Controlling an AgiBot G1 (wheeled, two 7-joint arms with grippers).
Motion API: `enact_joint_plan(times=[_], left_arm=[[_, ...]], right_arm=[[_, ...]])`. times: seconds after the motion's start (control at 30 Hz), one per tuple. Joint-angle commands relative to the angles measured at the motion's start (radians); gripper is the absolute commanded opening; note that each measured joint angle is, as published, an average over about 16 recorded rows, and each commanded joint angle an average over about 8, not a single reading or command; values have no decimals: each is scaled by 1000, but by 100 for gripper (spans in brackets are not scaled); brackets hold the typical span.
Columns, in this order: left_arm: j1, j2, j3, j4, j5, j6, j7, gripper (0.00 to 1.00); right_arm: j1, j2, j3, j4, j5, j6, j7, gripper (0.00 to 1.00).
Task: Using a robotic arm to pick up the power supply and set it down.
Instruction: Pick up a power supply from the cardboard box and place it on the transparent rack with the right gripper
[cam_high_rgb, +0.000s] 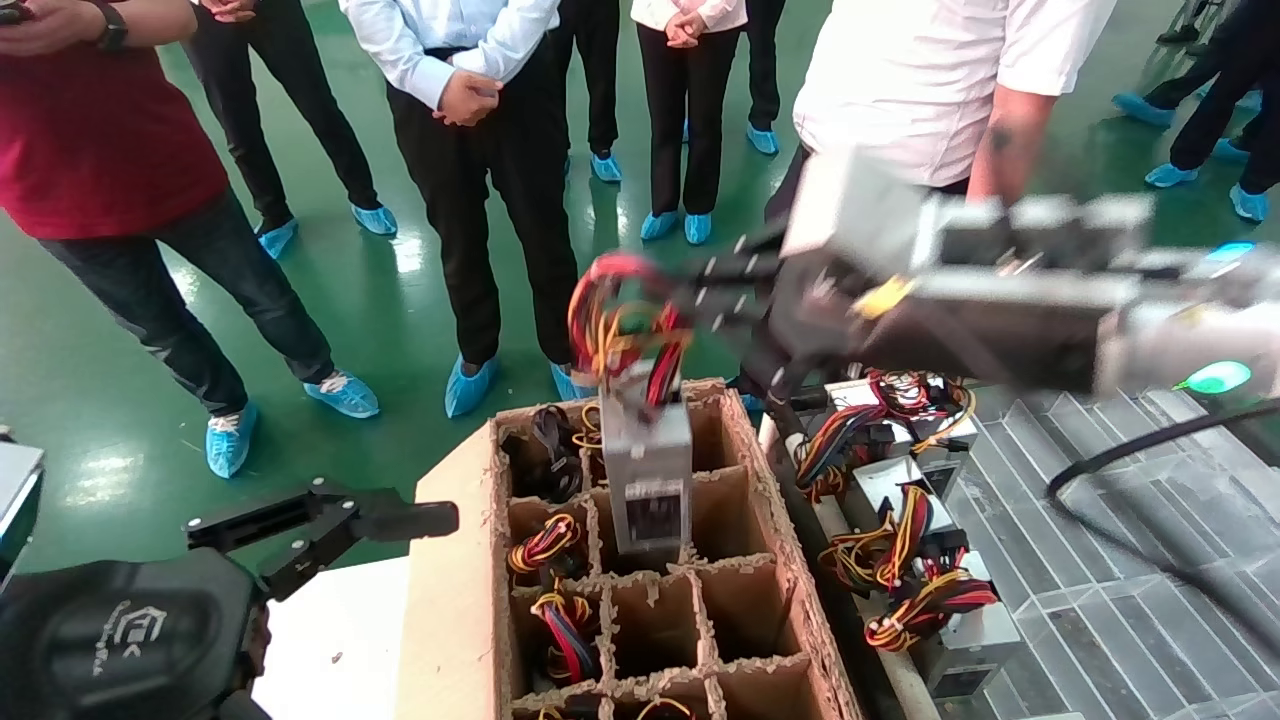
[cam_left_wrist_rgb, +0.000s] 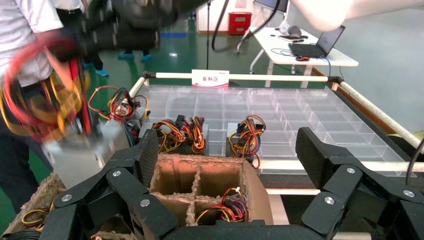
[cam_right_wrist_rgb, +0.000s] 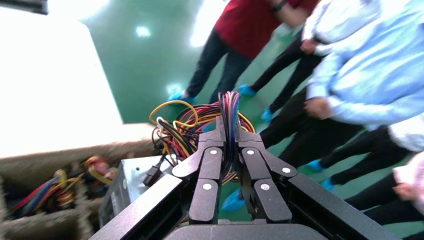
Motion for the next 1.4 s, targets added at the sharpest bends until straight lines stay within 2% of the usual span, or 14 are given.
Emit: enact_joint_plan(times=[0.03, 0.3, 0.73, 1.1, 1.4], left_arm=[[0, 0, 0, 0, 0, 0, 0, 100], [0, 0, 0, 0, 0, 0, 0, 100], [0, 0, 0, 0, 0, 0, 0, 100], [0, 0, 1, 0, 0, 0, 0, 100], [0, 0, 1, 0, 0, 0, 0, 100]], right_arm=[[11, 19, 26, -1, 34, -2, -14, 0], [77, 97, 67, -29, 44, -35, -45, 0], [147, 242, 91, -61, -29, -86, -120, 0], [144, 358, 106, -88, -76, -112, -179, 0], [83, 379, 84, -116, -145, -72, -241, 0]])
